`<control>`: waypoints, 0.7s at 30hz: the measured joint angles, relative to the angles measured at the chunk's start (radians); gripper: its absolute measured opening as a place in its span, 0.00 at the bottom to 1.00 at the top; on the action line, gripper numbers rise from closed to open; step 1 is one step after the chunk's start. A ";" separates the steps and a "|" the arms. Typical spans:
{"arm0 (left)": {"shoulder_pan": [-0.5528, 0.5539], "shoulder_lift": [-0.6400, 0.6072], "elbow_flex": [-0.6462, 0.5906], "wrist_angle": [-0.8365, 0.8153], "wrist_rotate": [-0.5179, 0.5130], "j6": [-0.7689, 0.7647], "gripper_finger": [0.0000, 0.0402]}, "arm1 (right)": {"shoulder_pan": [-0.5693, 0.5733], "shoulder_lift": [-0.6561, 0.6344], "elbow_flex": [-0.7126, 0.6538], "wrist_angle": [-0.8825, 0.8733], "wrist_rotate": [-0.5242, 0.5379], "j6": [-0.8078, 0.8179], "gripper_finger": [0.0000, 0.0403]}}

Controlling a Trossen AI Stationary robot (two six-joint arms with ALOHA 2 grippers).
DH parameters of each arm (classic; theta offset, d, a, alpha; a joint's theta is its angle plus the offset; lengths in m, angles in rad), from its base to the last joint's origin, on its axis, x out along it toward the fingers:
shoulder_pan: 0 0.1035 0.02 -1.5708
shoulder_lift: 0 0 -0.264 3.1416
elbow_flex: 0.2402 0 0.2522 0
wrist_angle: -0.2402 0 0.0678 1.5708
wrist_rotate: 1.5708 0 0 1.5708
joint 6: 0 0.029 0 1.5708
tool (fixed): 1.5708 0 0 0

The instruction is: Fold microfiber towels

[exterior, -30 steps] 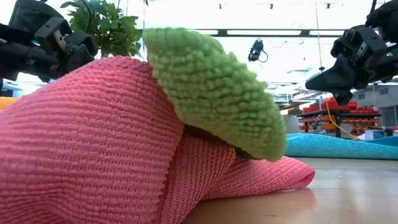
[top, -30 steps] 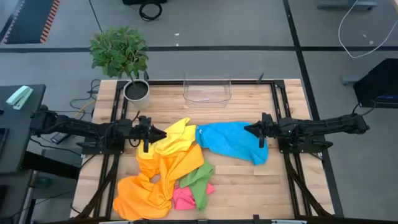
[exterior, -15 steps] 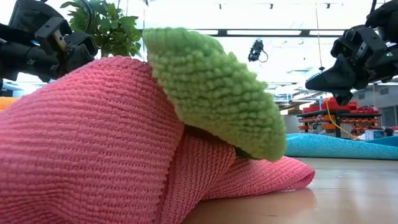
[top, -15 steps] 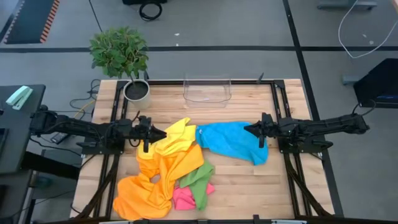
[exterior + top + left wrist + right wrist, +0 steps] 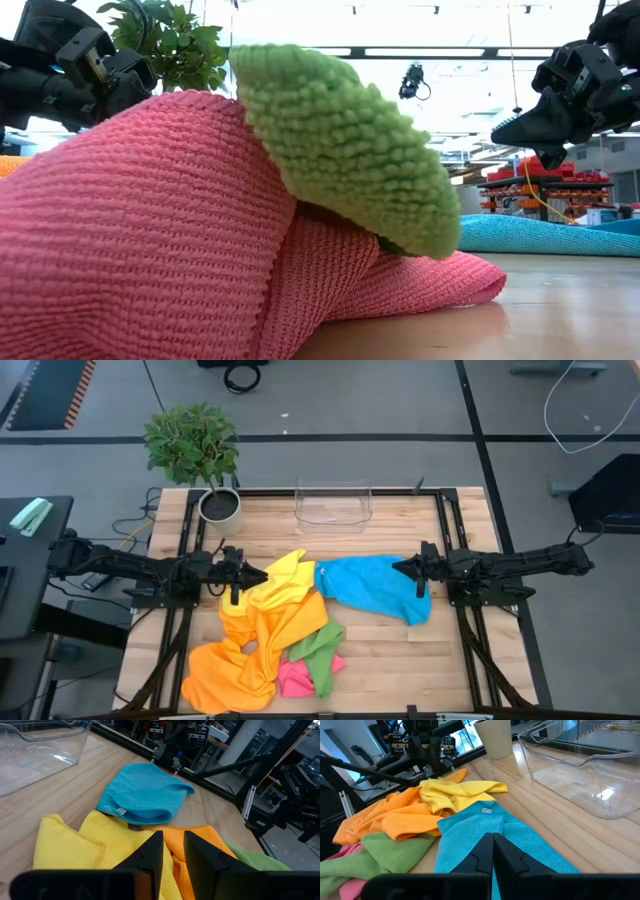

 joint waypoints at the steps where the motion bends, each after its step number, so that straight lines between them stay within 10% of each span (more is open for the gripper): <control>1: 0.000 0.000 0.000 0.000 0.000 0.000 0.22 | 0.000 0.000 0.000 0.000 0.000 0.000 0.04; 21: 0.000 0.000 0.000 0.009 0.000 -0.001 0.22 | 0.000 0.000 0.000 0.000 0.000 0.000 0.04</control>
